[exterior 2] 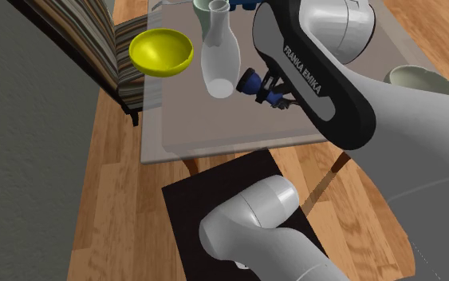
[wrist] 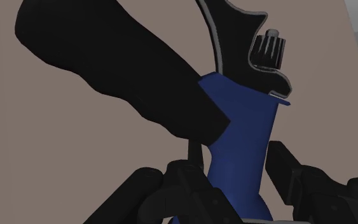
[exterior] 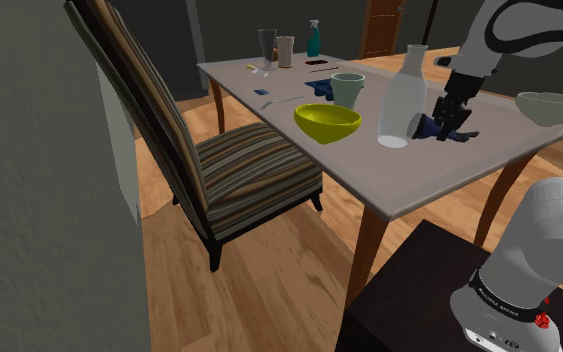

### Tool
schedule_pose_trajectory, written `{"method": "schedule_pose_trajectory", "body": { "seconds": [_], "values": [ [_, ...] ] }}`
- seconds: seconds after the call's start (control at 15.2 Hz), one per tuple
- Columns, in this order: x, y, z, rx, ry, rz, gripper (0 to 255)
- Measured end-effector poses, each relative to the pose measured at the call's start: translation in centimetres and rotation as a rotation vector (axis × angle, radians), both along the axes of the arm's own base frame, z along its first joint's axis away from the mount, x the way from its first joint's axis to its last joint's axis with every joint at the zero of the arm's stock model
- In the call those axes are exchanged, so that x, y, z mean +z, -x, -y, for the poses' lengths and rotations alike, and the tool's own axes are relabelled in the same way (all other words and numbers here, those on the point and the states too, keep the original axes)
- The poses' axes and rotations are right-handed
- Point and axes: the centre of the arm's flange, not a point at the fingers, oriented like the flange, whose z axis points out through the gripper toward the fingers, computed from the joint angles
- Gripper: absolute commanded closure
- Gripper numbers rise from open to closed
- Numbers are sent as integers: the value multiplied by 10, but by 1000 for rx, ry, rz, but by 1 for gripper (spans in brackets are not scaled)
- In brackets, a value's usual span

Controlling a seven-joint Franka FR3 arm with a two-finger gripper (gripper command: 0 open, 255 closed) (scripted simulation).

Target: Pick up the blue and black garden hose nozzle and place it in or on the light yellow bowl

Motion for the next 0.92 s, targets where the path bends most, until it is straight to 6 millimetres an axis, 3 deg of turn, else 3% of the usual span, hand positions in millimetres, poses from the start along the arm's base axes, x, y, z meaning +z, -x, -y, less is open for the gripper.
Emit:
{"method": "schedule_pose_trajectory", "body": {
  "seconds": [0.92],
  "values": [
    [71,1,-1,0,0,0,255]
  ]
}}
